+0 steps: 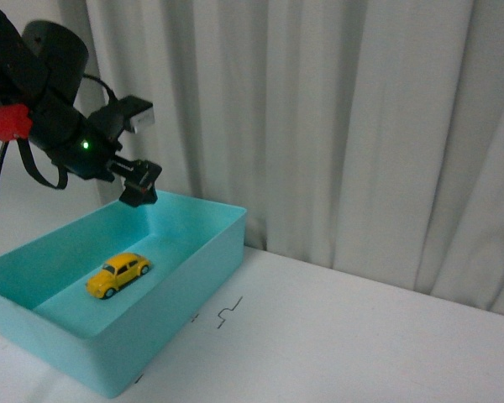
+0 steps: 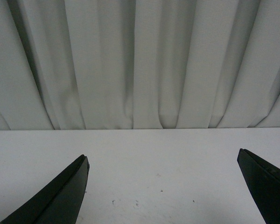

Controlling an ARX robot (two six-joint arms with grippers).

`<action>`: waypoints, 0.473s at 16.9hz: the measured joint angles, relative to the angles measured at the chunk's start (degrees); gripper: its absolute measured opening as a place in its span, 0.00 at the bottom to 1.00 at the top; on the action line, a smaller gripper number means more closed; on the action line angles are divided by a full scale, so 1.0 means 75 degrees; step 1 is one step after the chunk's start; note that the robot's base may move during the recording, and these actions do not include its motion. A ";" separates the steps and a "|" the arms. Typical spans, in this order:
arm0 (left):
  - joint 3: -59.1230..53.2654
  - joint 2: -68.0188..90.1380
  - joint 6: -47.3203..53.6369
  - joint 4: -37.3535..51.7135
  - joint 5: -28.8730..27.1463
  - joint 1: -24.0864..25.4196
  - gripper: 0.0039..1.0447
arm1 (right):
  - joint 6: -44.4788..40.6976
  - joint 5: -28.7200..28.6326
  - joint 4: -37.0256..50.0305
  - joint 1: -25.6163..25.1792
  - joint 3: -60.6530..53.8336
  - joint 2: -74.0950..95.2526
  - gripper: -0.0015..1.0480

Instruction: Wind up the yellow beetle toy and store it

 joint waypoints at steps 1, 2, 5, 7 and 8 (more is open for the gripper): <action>-0.0286 -0.0385 -0.0023 0.0166 0.0184 0.0117 0.94 | 0.0000 0.0000 0.0000 0.0000 0.0000 0.0000 0.94; -0.0632 -0.0764 -0.0114 0.0335 0.0379 0.0230 0.94 | 0.0000 0.0000 0.0000 0.0000 0.0000 0.0000 0.94; -0.1827 -0.2398 -0.0507 0.0775 0.1195 0.0484 0.94 | -0.0003 0.0000 0.0000 0.0000 0.0000 0.0000 0.94; -0.2626 -0.3995 -0.0720 0.0968 0.1775 0.0600 0.94 | 0.0000 0.0003 0.0000 0.0000 0.0000 0.0000 0.94; -0.3025 -0.4517 -0.0831 0.1029 0.2025 0.0694 0.94 | 0.0000 0.0003 0.0000 0.0000 0.0000 0.0000 0.94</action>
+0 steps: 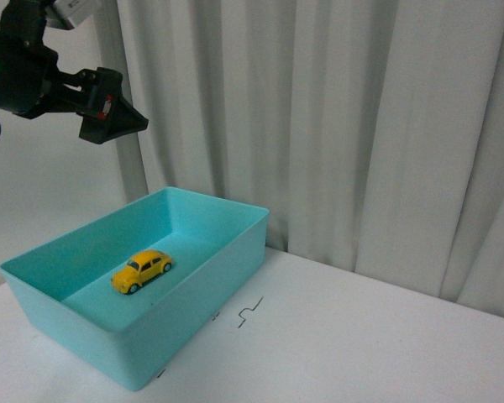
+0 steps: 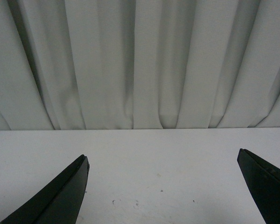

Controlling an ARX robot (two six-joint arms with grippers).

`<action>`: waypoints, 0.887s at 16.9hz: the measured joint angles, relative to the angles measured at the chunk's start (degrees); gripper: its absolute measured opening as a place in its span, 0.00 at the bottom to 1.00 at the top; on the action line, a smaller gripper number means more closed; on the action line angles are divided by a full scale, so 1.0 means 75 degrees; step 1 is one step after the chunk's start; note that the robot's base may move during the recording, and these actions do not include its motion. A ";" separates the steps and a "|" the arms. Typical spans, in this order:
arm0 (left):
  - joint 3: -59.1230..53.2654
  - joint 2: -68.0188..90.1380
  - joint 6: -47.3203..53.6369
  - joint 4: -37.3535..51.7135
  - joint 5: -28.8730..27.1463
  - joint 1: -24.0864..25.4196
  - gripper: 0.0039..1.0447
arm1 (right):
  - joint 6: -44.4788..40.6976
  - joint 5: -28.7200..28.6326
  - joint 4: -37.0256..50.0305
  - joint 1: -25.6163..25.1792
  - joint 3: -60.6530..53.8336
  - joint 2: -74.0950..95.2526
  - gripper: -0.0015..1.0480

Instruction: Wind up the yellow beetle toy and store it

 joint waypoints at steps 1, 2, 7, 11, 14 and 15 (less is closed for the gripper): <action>-0.0379 -0.0367 -0.0102 0.0041 0.0079 0.0079 0.94 | 0.0000 -0.0003 0.0000 0.0000 0.0000 0.0000 0.94; -0.0778 -0.0705 -0.0210 0.0090 0.0178 0.0093 0.94 | 0.0000 -0.0003 0.0000 0.0000 0.0000 0.0000 0.94; -0.4511 -0.4488 -0.2483 0.3235 -0.1011 -0.2127 0.44 | 0.0000 0.0003 0.0000 0.0000 0.0000 0.0000 0.94; -0.5321 -0.5496 -0.2719 0.3133 -0.1883 -0.2871 0.02 | 0.0000 0.0000 0.0000 0.0000 0.0000 0.0000 0.94; -0.5633 -0.6114 -0.2731 0.2917 -0.2422 -0.3340 0.01 | 0.0000 0.0000 0.0000 0.0000 0.0000 0.0000 0.94; -0.5703 -0.6237 -0.2736 0.2862 -0.2830 -0.3687 0.01 | -0.0003 0.0000 0.0003 0.0000 0.0000 0.0000 0.94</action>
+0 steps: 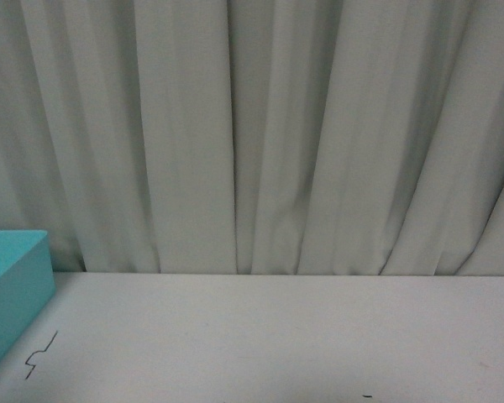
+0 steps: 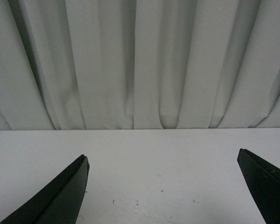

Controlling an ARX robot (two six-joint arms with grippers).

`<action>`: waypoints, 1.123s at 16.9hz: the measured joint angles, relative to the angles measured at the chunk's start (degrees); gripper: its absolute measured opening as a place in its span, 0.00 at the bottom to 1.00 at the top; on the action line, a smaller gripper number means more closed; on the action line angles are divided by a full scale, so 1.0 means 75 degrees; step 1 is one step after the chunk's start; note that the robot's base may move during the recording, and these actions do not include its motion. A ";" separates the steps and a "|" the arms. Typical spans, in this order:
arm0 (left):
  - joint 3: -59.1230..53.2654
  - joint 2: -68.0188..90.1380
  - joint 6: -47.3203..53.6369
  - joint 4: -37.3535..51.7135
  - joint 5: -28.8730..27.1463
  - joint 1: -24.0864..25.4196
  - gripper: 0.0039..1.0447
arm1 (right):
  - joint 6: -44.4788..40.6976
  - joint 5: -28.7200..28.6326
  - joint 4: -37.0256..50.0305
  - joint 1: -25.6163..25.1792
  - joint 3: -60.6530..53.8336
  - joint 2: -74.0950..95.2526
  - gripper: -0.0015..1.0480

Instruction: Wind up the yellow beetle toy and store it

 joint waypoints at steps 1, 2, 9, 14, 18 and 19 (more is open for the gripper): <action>-0.0085 -0.0149 0.0000 -0.0064 -0.0128 -0.0309 0.01 | 0.0003 -0.0003 -0.0006 0.0000 0.0000 0.0000 0.94; -0.0184 -0.0315 0.0003 -0.0181 -0.0128 -0.0361 0.01 | 0.0003 0.0000 0.0000 0.0000 0.0000 0.0000 0.94; -0.0624 -0.1279 0.0000 -0.0460 -0.0210 -0.0300 0.01 | 0.0003 -0.0003 -0.0003 0.0000 0.0000 0.0000 0.94; -0.0679 -0.1874 0.0000 -0.1119 -0.0207 -0.0300 0.01 | 0.0003 -0.0003 -0.0003 0.0000 0.0000 0.0000 0.94; -0.0638 -0.3130 -0.0003 -0.2430 -0.0216 -0.0300 0.01 | 0.0003 -0.0006 0.0009 0.0000 0.0000 0.0000 0.94; -0.0673 -0.3133 0.0000 -0.2486 -0.0219 -0.0300 0.01 | 0.0003 0.0000 0.0000 0.0000 0.0000 0.0000 0.94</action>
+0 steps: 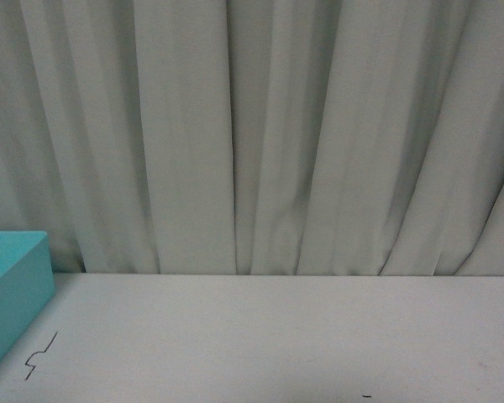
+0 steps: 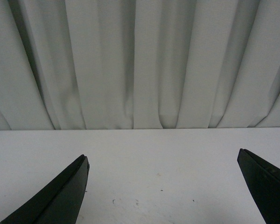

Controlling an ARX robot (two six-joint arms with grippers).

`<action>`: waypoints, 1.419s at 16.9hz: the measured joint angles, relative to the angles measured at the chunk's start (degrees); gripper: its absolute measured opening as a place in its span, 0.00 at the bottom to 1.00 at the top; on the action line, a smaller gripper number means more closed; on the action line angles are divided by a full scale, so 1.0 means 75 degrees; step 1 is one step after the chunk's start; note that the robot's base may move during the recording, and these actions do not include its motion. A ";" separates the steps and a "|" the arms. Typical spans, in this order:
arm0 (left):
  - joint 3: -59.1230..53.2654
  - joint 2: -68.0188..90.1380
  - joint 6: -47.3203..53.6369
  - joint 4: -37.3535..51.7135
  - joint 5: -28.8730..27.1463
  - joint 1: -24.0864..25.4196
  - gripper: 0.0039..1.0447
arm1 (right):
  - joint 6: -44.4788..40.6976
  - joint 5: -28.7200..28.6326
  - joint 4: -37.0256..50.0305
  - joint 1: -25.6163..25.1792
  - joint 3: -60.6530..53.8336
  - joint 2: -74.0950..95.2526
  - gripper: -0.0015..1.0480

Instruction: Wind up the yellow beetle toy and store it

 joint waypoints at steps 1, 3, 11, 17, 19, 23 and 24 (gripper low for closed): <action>0.0000 -0.0006 0.0000 0.0044 0.0006 0.0000 0.01 | 0.0000 0.0000 0.0000 0.0000 0.0000 0.0000 0.94; 0.0000 -0.0006 0.0000 0.0032 0.0009 0.0000 0.01 | 0.0000 -0.0003 0.0003 0.0000 0.0000 0.0000 0.94; 0.0000 -0.0006 -0.0006 0.0032 0.0009 0.0000 0.23 | 0.0000 -0.0003 0.0000 0.0000 0.0000 0.0000 0.94; 0.0000 -0.0006 -0.0006 0.0032 0.0009 0.0000 0.72 | 0.0000 -0.0003 0.0000 0.0000 0.0000 0.0000 0.94; 0.0000 -0.0006 -0.0006 0.0032 0.0009 0.0000 0.94 | 0.0000 -0.0003 0.0000 0.0000 0.0000 0.0000 0.94; 0.0000 -0.0003 -0.0003 0.0029 0.0009 0.0000 0.94 | 0.0000 -0.0003 0.0000 0.0000 0.0000 0.0000 0.94; 0.0000 -0.0006 -0.0003 0.0032 0.0009 0.0000 0.94 | 0.0000 -0.0003 0.0000 0.0000 0.0000 0.0000 0.94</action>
